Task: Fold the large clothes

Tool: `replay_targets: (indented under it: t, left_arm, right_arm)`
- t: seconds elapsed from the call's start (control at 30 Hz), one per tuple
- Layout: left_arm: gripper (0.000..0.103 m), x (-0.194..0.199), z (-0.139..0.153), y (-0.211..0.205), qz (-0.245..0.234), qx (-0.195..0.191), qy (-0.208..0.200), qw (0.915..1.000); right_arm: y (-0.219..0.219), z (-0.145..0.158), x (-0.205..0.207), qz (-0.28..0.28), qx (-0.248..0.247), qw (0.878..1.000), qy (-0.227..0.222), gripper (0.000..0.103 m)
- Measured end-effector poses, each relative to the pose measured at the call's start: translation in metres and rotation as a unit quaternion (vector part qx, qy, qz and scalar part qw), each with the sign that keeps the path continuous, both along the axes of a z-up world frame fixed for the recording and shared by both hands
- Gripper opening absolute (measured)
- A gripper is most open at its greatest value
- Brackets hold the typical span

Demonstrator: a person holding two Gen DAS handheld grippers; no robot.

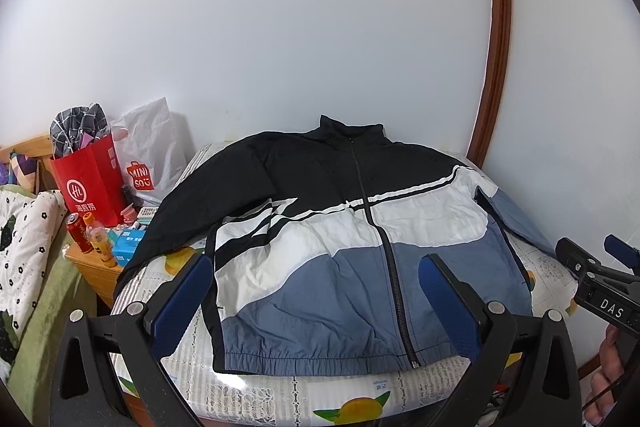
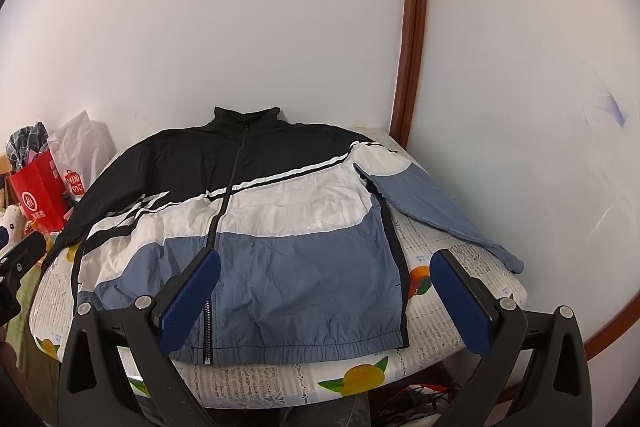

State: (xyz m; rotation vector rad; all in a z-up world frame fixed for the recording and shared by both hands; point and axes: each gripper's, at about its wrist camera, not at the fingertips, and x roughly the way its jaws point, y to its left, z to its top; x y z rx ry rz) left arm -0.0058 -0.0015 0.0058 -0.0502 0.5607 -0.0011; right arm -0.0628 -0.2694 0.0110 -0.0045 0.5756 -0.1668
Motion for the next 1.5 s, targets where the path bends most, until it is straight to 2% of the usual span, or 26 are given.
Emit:
replay_targets:
  t: [1.2,1.5]
  left_arm:
    - [0.103,-0.004,0.005,0.006,0.022,0.007,-0.003,0.9997]
    - [0.103,0.004,0.007,0.014,-0.004,-0.009,-0.016,0.9998]
  right_arm:
    - [-0.001,-0.001,0.001,-0.005,-0.004,1.0,0.003,0.103]
    - [-0.001,0.0,0.011,-0.005,-0.008,1.0,0.008,0.103]
